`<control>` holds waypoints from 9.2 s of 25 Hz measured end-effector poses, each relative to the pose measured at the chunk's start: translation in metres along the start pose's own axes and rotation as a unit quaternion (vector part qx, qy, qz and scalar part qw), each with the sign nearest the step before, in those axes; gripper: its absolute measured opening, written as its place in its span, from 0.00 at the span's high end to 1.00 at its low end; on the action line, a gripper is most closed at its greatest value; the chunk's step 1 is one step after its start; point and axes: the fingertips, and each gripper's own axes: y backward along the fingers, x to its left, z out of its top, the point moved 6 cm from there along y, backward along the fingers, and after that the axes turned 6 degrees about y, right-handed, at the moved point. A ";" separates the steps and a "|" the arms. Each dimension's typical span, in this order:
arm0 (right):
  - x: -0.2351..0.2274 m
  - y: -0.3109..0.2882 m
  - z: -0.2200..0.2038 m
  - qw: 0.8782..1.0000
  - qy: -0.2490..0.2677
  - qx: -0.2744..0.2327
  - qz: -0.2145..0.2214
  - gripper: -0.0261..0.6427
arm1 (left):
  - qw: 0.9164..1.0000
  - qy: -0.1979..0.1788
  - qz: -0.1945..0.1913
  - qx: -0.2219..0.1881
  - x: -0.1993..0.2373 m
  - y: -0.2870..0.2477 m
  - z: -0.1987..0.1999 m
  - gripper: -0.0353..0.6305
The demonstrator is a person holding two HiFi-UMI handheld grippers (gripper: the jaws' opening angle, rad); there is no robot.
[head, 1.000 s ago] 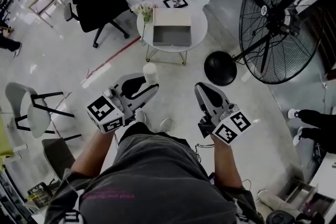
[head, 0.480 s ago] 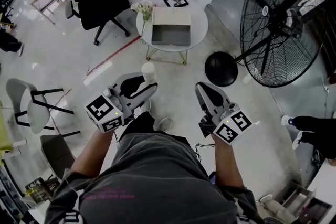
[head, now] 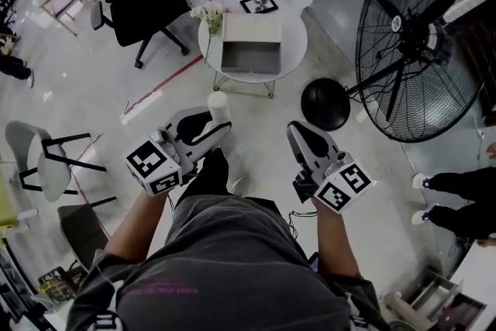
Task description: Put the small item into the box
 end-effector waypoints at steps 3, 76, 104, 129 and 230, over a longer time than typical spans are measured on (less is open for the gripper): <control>-0.012 -0.017 0.001 1.000 -0.004 0.003 -0.007 0.93 | 1.000 0.005 -0.004 0.002 0.021 -0.009 0.004 0.74; -0.356 -0.217 -0.047 0.982 -0.145 0.091 -0.079 0.93 | 0.940 0.051 -0.037 0.334 0.332 -0.312 -0.145 0.74; -0.384 -0.185 -0.085 0.972 -0.183 0.122 -0.088 0.93 | 0.833 -0.012 0.043 0.551 0.350 -0.361 -0.247 0.74; -0.365 -0.198 -0.050 0.979 -0.150 0.101 -0.095 0.93 | 0.869 -0.010 0.050 0.492 0.342 -0.347 -0.180 0.69; -0.186 -0.274 0.140 0.998 0.042 -0.037 -0.035 0.93 | 0.995 -0.076 0.024 0.059 0.296 -0.170 0.149 0.93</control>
